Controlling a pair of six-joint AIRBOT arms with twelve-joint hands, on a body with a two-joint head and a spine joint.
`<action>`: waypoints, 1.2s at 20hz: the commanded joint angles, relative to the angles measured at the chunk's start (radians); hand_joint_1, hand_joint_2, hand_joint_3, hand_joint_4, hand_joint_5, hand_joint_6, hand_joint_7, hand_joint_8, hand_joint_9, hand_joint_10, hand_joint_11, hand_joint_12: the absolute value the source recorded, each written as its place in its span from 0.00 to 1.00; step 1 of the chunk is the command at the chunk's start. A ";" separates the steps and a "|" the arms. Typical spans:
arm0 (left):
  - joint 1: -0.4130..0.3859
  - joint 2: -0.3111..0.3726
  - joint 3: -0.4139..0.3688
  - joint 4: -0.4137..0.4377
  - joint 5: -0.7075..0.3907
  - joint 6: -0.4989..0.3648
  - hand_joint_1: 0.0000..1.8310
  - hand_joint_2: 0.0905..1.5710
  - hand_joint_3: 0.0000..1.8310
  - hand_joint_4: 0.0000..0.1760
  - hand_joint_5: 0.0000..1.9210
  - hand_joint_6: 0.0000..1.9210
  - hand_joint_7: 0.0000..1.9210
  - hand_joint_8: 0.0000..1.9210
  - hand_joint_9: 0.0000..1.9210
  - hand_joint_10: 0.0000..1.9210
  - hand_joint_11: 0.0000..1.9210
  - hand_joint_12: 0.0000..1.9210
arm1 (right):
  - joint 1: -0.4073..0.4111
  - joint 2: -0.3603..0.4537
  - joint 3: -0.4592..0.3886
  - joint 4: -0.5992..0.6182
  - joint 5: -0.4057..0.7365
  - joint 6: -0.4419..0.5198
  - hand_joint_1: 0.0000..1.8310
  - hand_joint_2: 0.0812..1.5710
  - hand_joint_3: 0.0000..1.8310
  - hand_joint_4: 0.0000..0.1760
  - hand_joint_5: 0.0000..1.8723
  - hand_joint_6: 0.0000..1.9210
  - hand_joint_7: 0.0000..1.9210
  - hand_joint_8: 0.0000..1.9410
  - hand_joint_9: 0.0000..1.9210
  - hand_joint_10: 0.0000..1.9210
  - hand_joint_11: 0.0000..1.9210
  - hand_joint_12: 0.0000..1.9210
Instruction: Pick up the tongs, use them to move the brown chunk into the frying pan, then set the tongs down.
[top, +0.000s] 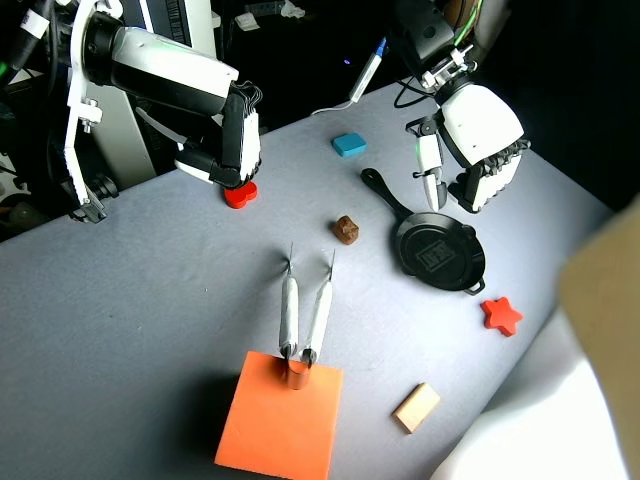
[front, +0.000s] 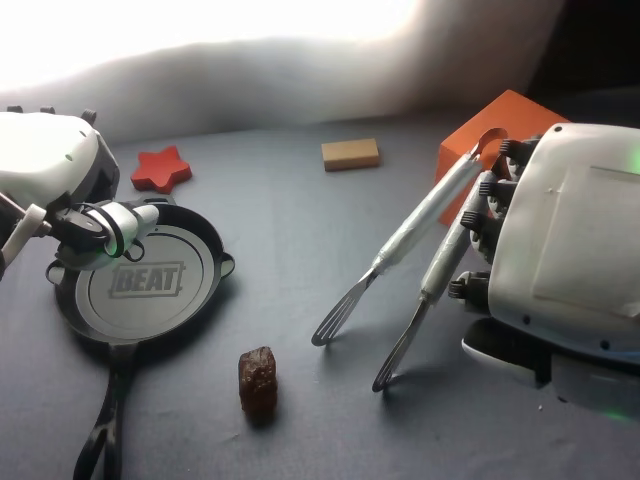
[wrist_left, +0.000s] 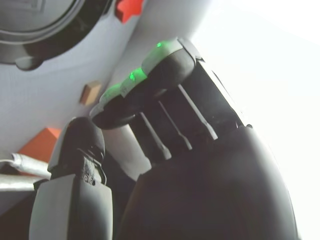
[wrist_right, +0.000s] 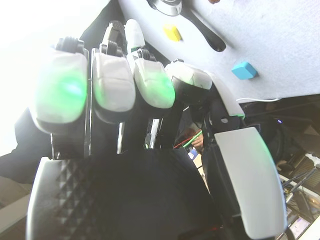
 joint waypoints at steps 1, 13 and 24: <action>-0.014 0.014 -0.002 0.057 -0.079 0.009 0.21 0.72 0.13 0.09 0.15 0.08 0.16 0.04 0.17 0.10 0.01 0.57 | 0.006 0.004 -0.005 -0.005 0.107 -0.011 0.23 0.66 0.20 0.00 0.06 0.30 0.15 0.21 0.08 0.44 0.00 0.83; -0.033 0.017 -0.047 0.008 -0.128 0.049 0.21 0.77 0.00 0.16 0.17 0.00 0.18 0.00 0.22 0.00 0.00 0.53 | 0.039 -0.034 0.030 0.054 0.020 -0.012 0.25 0.75 0.01 0.00 0.03 0.31 0.18 0.11 0.03 0.46 0.00 0.81; -0.042 0.031 -0.075 -0.062 -0.142 0.050 0.00 0.77 0.00 0.05 0.10 0.00 0.10 0.00 0.12 0.00 0.00 0.37 | 0.134 -0.245 0.274 0.120 -0.174 0.092 0.50 0.52 0.00 0.00 0.00 0.00 0.00 0.00 0.00 0.00 0.00 0.00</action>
